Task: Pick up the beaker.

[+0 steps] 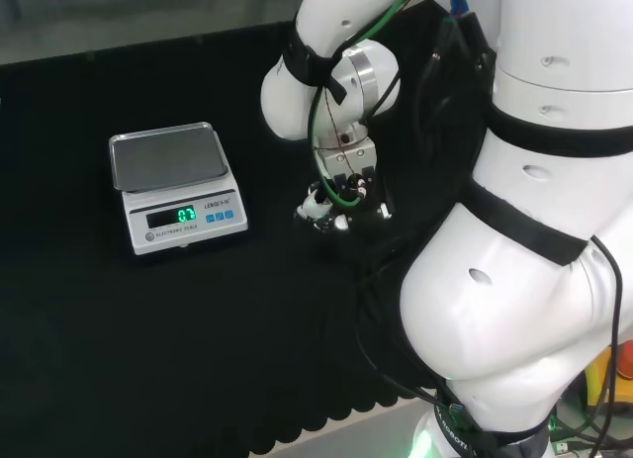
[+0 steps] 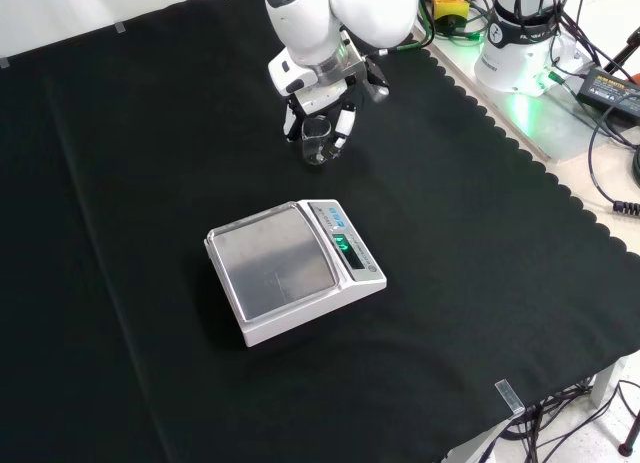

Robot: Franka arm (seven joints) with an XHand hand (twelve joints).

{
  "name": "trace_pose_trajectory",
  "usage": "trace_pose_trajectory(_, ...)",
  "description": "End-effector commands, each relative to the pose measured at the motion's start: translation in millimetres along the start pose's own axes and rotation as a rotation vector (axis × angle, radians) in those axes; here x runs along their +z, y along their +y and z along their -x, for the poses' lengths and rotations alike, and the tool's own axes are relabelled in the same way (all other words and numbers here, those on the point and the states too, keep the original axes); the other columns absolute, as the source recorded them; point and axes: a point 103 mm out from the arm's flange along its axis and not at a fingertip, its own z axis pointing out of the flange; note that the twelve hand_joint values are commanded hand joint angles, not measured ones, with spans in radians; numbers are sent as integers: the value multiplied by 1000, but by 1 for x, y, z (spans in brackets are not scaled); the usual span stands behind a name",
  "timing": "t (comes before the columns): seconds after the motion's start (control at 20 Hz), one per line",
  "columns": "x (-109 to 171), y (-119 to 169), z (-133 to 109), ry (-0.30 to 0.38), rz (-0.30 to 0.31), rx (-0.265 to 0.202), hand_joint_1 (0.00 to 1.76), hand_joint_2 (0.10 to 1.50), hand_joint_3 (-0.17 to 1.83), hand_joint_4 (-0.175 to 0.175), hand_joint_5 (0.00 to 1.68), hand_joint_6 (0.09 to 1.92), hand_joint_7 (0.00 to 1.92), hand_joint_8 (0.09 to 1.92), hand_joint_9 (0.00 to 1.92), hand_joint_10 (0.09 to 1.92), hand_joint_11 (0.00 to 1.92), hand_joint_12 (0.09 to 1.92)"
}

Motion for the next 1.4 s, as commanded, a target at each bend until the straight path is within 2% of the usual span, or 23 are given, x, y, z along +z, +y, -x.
trace_pose_trajectory(0.05, -18, -2, -1, -60, 71, -63, 1131, 1014, 100, -87, 1087, 820, 1479, 577, 1915, 204, 1790, 633)
trace_pose_trajectory(0.25, -42, -5, 9, -16, 79, -75, 1170, 1025, 35, -145, 1144, 742, 1553, 480, 1920, 236, 1822, 604)
trace_pose_trajectory(0.45, -83, -15, 23, 30, 84, -88, 1185, 1015, 28, -172, 1181, 685, 1585, 439, 1920, 266, 1832, 595)
trace_pose_trajectory(0.7, -141, -39, 39, 88, 121, -104, 1192, 999, 37, -175, 1212, 637, 1616, 401, 1920, 294, 1804, 581)
trace_pose_trajectory(0.9, -175, -55, 43, 106, 138, -152, 1195, 986, 54, -175, 1226, 614, 1638, 377, 1920, 311, 1780, 576)
trace_pose_trajectory(1.0, -186, -59, 41, 105, 134, -187, 1195, 980, 62, -175, 1231, 607, 1648, 368, 1920, 319, 1769, 574)
trace_pose_trajectory(1.1, -192, -61, 40, 106, 120, -202, 1196, 977, 66, -175, 1234, 604, 1652, 364, 1920, 324, 1762, 572)
trace_pose_trajectory(1.3, -198, -61, 41, 145, 118, -193, 1198, 972, 74, -175, 1237, 600, 1657, 360, 1920, 327, 1753, 571)
trace_pose_trajectory(1.4, -200, -62, 46, 210, 126, -182, 1198, 969, 79, -175, 1238, 598, 1659, 358, 1920, 328, 1749, 571)
